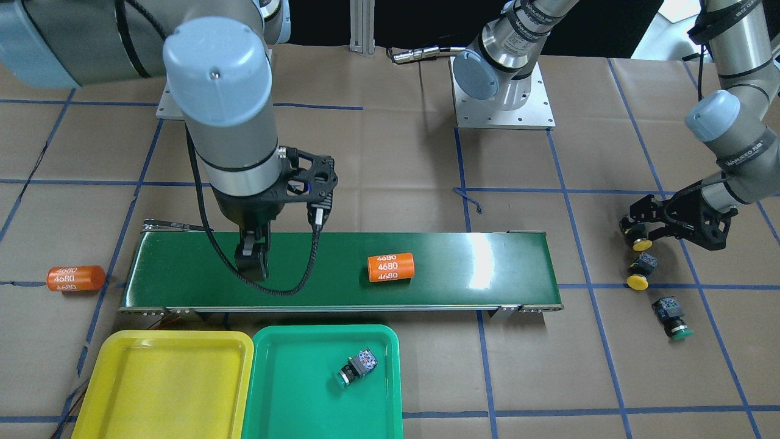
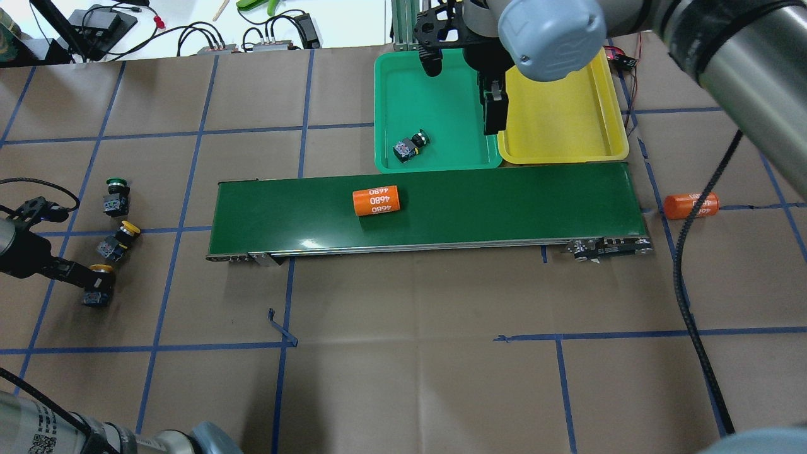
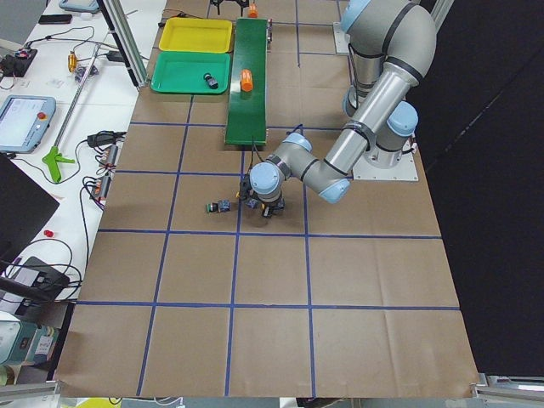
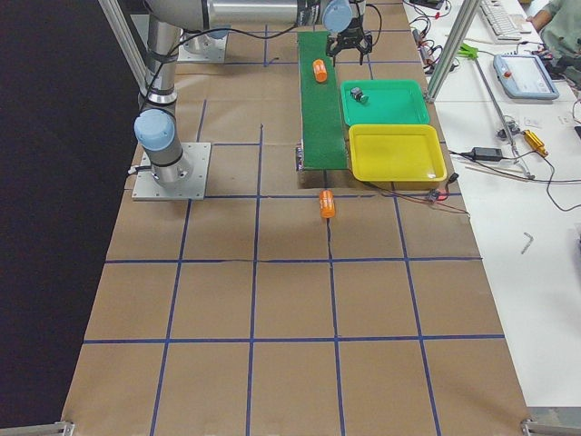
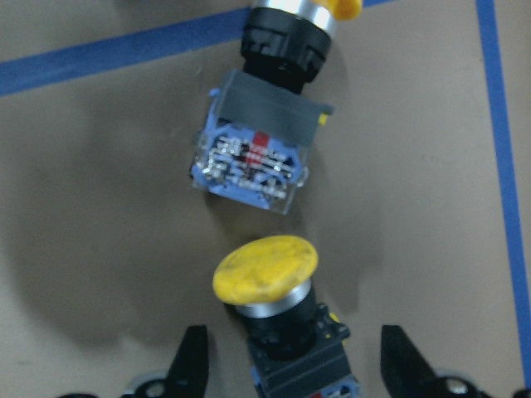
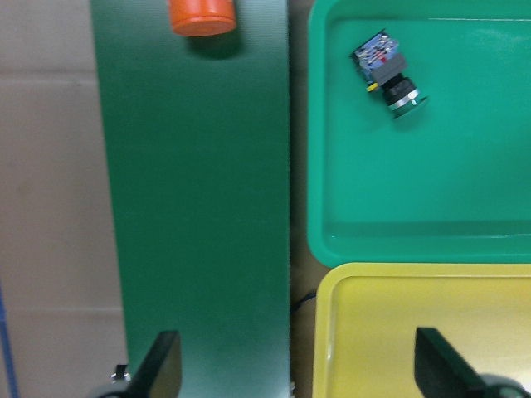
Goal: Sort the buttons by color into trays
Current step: 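Grasp a yellow-capped button with the left gripper while the right gripper hovers over the conveyor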
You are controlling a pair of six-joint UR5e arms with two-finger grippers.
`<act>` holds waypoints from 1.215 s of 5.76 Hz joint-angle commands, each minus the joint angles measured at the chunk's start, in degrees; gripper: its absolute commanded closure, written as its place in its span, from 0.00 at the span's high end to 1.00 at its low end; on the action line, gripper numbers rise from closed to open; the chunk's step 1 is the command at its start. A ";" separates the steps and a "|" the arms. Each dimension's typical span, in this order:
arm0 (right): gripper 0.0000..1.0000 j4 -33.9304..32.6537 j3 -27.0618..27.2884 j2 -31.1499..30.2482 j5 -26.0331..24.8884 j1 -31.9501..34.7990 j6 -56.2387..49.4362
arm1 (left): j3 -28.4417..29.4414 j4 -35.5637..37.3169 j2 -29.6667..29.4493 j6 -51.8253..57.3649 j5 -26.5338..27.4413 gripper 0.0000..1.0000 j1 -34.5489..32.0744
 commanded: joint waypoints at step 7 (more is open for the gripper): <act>1.00 1.71 8.60 -6.94 3.82 -2.17 -6.51 | 0.59 -3.07 12.78 9.66 -3.35 0.00 -15.60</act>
